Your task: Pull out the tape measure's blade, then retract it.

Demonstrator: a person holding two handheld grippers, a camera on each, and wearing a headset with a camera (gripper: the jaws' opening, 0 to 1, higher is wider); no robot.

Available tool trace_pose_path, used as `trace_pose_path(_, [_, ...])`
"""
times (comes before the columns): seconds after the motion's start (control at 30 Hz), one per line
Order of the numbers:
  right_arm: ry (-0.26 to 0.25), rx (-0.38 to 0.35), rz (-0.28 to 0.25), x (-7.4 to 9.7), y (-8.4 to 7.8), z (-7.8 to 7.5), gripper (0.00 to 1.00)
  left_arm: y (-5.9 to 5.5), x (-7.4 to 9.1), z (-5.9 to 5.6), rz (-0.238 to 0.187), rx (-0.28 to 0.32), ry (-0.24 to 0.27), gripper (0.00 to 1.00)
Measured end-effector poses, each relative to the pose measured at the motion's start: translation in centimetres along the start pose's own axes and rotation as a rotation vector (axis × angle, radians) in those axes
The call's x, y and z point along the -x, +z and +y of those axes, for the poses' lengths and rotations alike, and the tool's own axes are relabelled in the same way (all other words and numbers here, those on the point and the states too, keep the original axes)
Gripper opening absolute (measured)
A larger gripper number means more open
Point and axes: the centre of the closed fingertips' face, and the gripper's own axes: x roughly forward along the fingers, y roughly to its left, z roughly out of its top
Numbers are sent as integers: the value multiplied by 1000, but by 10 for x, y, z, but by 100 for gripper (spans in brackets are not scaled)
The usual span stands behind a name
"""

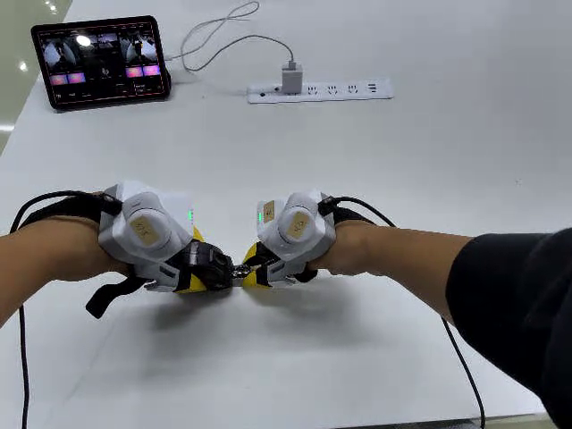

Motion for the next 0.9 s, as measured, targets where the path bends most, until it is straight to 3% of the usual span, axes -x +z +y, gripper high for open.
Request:
trace_pose_path(0.57, [-8, -66, -21, -6, 8, -1, 13, -1, 0, 1, -1, 17, -2, 32])
trace_pose_path(0.67, [-23, -54, -28, -11, 13, -2, 13, -1, 0, 1, 0, 18, 0, 32])
trace_pose_path(0.77, [-27, 6, -38, -11, 13, -3, 12, -1, 0, 0, 7, 14, 2, 32])
trace_pose_path(0.9, [-29, -36, -64, -7, 11, -3, 11, -2, 1, 0, -11, 18, 10, 32])
